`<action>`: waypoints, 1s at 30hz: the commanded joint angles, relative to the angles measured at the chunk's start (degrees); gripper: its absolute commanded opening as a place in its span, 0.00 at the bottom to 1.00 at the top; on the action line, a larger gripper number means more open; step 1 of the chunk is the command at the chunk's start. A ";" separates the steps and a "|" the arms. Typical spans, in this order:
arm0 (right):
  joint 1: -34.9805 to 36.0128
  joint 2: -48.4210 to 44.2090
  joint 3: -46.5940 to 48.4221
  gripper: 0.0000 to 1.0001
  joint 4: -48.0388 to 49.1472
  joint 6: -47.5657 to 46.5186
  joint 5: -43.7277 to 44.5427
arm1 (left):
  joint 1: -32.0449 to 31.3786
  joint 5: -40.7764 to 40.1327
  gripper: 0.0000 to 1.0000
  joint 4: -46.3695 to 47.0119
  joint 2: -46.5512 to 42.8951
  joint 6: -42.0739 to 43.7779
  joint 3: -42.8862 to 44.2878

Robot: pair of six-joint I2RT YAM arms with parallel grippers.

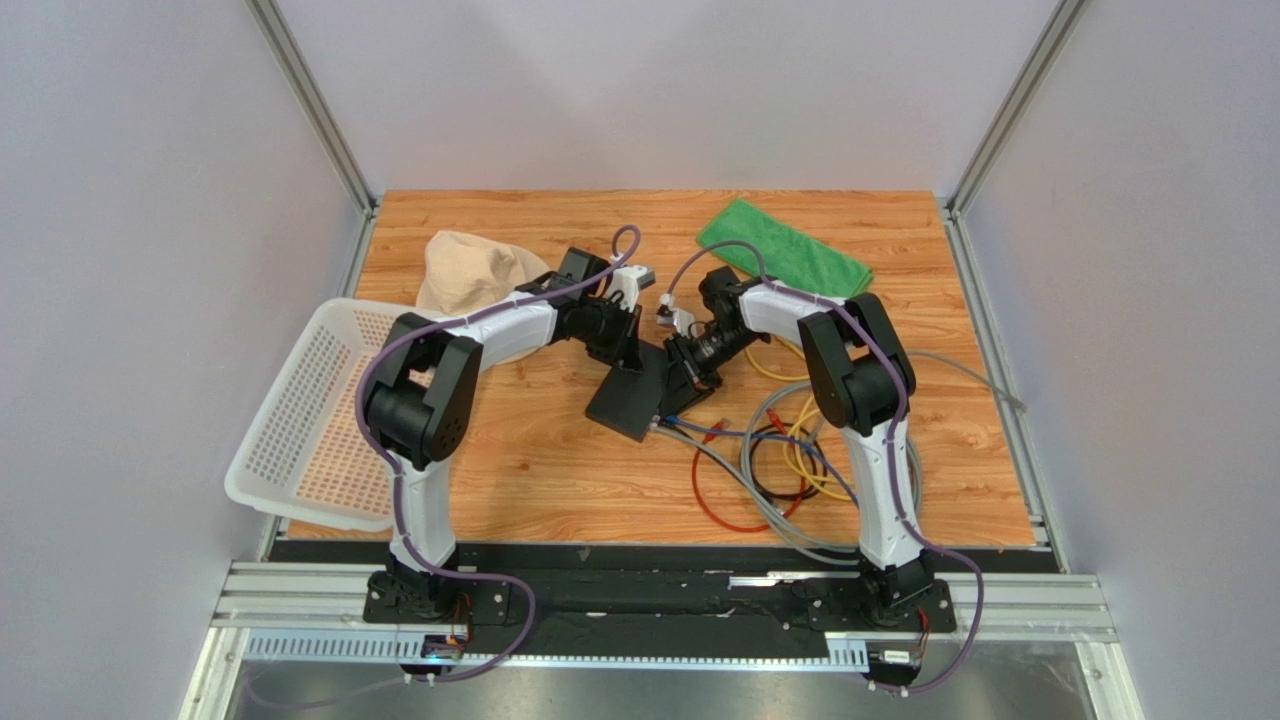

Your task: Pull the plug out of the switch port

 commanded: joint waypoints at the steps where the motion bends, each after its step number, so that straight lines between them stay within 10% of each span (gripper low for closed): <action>1: -0.30 3.66 -1.78 0.00 -1.07 -4.85 16.12 | -0.79 -2.43 0.00 -0.99 1.20 2.55 -0.07; 18: -0.56 3.32 -1.16 0.00 -10.22 -11.89 11.38 | -0.79 -2.25 0.00 -0.81 1.38 2.81 0.02; 30: -6.17 -18.74 0.67 0.00 -4.85 -16.89 17.95 | -0.88 -2.34 0.00 -0.72 0.67 3.17 -0.25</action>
